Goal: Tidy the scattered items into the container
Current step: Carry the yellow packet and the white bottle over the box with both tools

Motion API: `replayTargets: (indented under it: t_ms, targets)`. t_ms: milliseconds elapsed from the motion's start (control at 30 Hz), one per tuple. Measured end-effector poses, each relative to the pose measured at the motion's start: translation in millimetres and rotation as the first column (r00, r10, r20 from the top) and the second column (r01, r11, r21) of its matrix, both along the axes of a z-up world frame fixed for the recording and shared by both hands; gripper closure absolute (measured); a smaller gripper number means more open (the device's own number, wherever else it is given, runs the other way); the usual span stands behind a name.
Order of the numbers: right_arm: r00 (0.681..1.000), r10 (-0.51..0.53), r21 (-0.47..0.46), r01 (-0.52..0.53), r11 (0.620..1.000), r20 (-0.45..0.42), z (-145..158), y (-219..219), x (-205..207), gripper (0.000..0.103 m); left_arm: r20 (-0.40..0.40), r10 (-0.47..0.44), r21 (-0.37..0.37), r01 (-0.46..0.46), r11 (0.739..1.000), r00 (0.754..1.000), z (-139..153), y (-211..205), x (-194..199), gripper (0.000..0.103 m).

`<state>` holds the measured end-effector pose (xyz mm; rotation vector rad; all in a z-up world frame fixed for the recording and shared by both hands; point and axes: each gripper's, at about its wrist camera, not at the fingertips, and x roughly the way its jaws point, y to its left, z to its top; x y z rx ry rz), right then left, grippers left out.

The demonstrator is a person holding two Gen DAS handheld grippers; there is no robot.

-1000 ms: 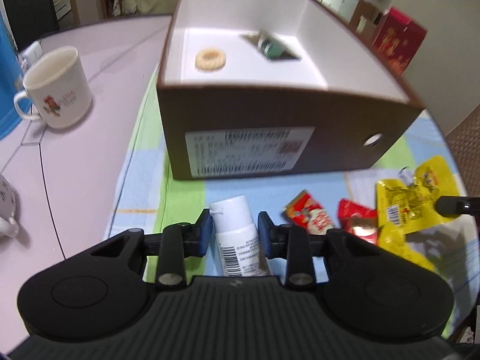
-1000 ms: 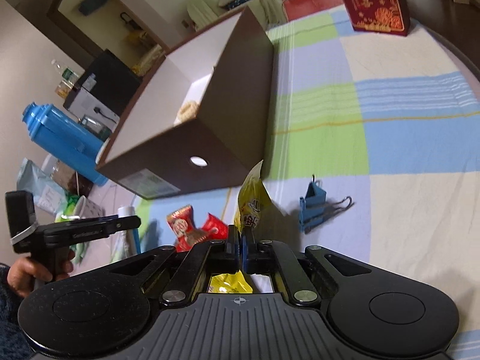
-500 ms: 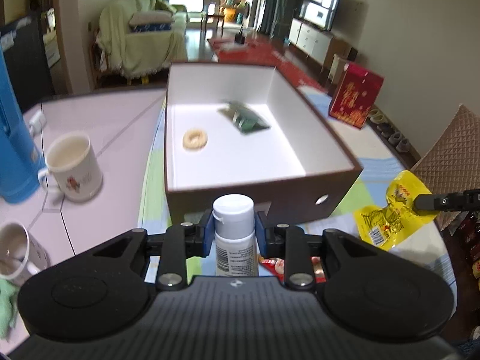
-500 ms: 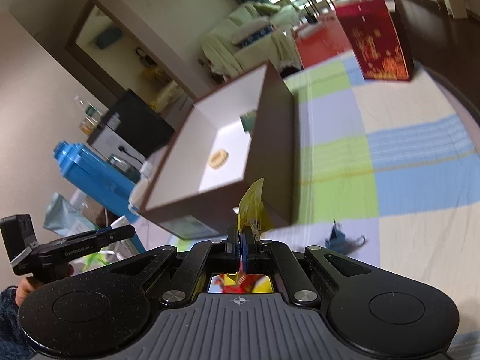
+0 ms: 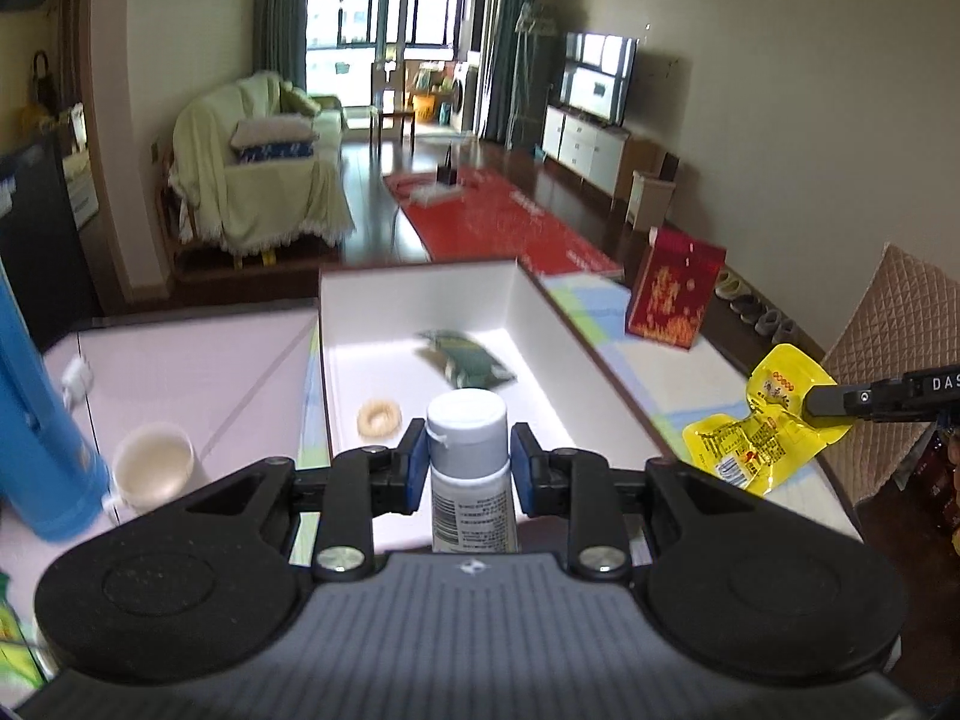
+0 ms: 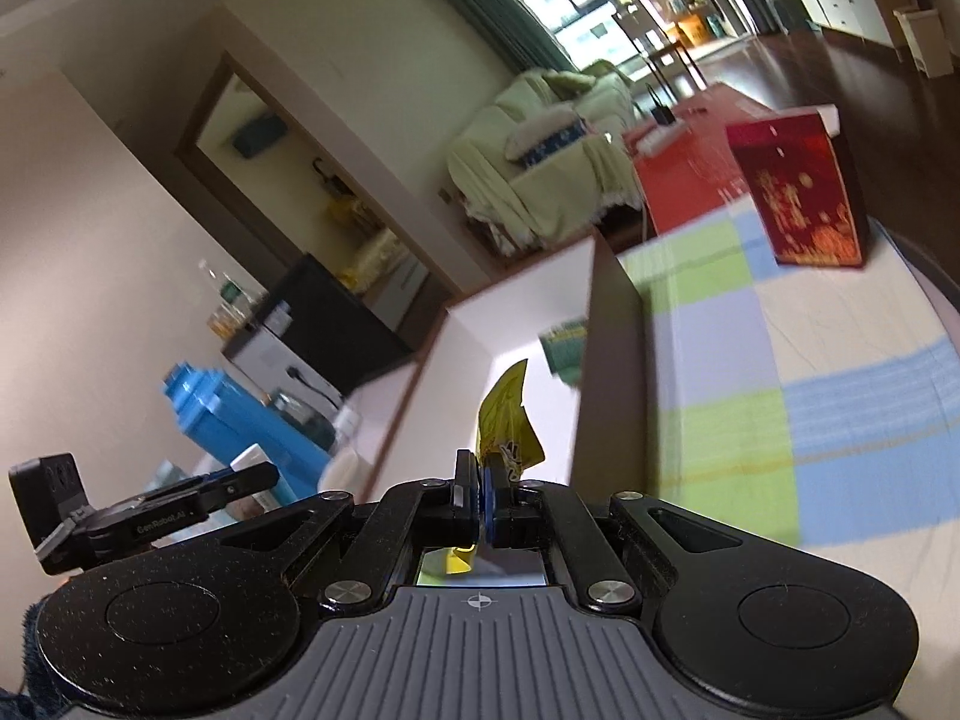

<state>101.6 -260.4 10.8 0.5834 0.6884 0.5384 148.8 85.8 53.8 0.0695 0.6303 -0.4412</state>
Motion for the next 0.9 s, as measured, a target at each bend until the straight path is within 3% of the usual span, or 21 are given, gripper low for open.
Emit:
replayTargets:
  t_ms: [333, 633, 900]
  targets:
    - [0.999, 0.005, 0.048, -0.007, 0.999, 0.045, 21, 12, 44, 0.103, 0.066, -0.006, 0.043, 0.003, 0.999, 0.998, 19, -15, 42, 0.079]
    - [0.998, 0.042, 0.048, -0.044, 0.998, 0.039, 23, 33, 80, 0.103, 0.035, -0.025, 0.069, 0.022, 0.997, 0.999, 7, -32, 70, 0.079]
    - [0.997, 0.073, 0.016, -0.073, 0.997, -0.006, 7, 51, 112, 0.103, -0.007, -0.02, 0.079, 0.021, 0.997, 1.0, -8, -39, 90, 0.079]
